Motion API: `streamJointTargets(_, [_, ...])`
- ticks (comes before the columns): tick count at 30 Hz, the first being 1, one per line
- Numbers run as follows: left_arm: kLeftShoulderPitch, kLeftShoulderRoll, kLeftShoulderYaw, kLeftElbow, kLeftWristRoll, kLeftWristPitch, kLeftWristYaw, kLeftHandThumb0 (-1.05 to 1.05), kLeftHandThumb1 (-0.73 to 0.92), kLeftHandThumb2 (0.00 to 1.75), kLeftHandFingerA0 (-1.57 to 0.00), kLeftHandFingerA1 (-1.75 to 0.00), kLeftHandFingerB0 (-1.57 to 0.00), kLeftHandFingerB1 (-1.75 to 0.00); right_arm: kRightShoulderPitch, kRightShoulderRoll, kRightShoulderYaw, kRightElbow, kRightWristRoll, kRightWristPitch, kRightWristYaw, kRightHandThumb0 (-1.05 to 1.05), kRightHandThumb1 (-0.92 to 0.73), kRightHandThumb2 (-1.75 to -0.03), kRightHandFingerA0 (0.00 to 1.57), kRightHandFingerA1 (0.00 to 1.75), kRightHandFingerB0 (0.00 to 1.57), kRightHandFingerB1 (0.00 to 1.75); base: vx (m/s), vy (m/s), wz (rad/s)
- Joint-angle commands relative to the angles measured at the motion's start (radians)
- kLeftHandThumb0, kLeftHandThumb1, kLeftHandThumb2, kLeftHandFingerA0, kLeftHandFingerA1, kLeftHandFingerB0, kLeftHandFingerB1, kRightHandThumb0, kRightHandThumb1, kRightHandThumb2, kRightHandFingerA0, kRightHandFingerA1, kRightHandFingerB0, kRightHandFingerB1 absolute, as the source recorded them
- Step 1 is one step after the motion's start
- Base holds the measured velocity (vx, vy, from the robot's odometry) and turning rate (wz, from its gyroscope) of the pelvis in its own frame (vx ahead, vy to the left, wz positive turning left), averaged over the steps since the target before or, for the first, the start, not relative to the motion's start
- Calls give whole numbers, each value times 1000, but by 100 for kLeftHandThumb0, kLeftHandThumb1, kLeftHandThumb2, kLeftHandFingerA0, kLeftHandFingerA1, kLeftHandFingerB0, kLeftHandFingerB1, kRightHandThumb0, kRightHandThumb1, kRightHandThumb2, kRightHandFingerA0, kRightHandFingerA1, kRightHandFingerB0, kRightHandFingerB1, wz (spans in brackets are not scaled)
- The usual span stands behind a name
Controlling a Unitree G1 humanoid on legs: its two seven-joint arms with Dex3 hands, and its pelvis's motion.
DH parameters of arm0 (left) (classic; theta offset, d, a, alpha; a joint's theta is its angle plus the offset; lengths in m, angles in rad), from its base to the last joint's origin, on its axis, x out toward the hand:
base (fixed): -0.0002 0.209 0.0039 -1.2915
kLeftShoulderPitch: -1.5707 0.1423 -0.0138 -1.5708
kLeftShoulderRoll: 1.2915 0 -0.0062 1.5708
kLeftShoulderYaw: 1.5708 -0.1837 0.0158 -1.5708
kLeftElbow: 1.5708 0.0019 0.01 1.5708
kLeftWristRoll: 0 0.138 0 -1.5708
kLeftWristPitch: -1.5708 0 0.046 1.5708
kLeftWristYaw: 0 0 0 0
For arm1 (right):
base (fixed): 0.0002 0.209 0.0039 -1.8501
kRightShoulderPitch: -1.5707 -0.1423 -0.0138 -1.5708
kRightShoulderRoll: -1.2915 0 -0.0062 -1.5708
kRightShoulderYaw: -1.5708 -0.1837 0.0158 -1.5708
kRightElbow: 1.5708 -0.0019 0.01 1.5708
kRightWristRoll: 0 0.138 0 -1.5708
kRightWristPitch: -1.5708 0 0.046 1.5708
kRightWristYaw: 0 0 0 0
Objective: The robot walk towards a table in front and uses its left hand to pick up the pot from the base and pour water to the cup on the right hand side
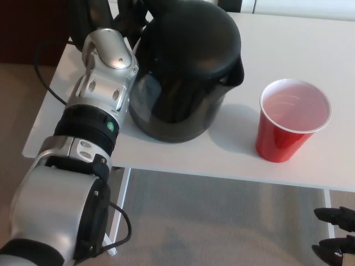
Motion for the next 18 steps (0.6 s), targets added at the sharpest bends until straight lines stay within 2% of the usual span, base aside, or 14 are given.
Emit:
streamJointTargets(1, [26,18,-21,-30,0,40,-66,-68,42,75,0,-1,0,-4,-1,-10,-3,-14,5,18,6,-28,-56,-56,54,47,38,39,0,0,0])
streamJointTargets(4, [42,30,-39,-41,3,50,-116,-57,36,76,0,-17,0,-15,-1,-11,-5,-19,5,19,5,-27,-56,-56,54,48,38,39,0,0,0])
streamJointTargets(5, [50,34,-44,-47,1,57,-133,-60,46,54,0,-24,0,-18,0,-12,-5,-21,6,19,6,-28,-56,-56,54,48,38,39,0,0,0])
streamJointTargets(7, [64,38,-45,-62,-7,60,-154,-59,46,54,0,-25,0,-20,1,-12,-6,-19,6,20,5,-28,-55,-56,55,48,38,39,0,0,0])
streamJointTargets(8, [71,41,-43,-63,-12,62,-162,-50,35,72,-1,-22,-2,-19,1,-12,-7,-18,7,19,6,-35,-48,-67,52,53,36,46,0,0,0])
streamJointTargets(9, [77,42,-40,-62,-16,65,-166,-50,35,72,-1,-22,-2,-19,1,-13,-8,-18,8,17,7,-35,-48,-67,52,53,36,46,0,0,0])
streamJointTargets(10, [76,46,-41,-52,-11,75,-164,-53,36,72,-3,-25,-5,-19,0,-13,-8,-17,8,16,7,-28,-55,-56,56,48,39,40,0,0,0])
streamJointTargets(11, [75,50,-41,-38,-8,75,-161,-52,35,73,-3,-27,-5,-21,-1,-13,-5,-19,3,16,4,-36,-48,-67,51,53,37,46,0,0,0])
streamJointTargets(13, [79,52,-37,-28,-10,67,-160,-53,36,73,-3,-27,-5,-21,1,-13,-4,-21,2,13,3,-36,-48,-67,51,53,37,46,0,0,0])
streamJointTargets(14, [85,54,-37,-35,-9,72,-160,-51,47,54,-4,-29,-2,-24,2,-11,-6,-20,4,8,1,-35,-48,-67,52,53,37,46,0,0,0])
streamJointTargets(16, [88,56,-37,-31,-7,68,-157,-51,47,56,-7,-29,-3,-23,2,-10,-8,-18,6,2,1,-35,-47,-67,52,54,37,46,0,0,0])
streamJointTargets(17, [90,63,-35,-19,-9,56,-162,-56,37,71,-5,-39,-7,-17,-1,-9,-8,-13,7,0,0,-35,-47,-67,51,53,37,46,0,0,0])
streamJointTargets(18, [92,69,-32,-14,-12,48,-170,-55,37,71,-5,-34,-8,-18,-2,-10,-8,-12,6,-2,1,-35,-48,-67,51,53,37,46,0,0,0])
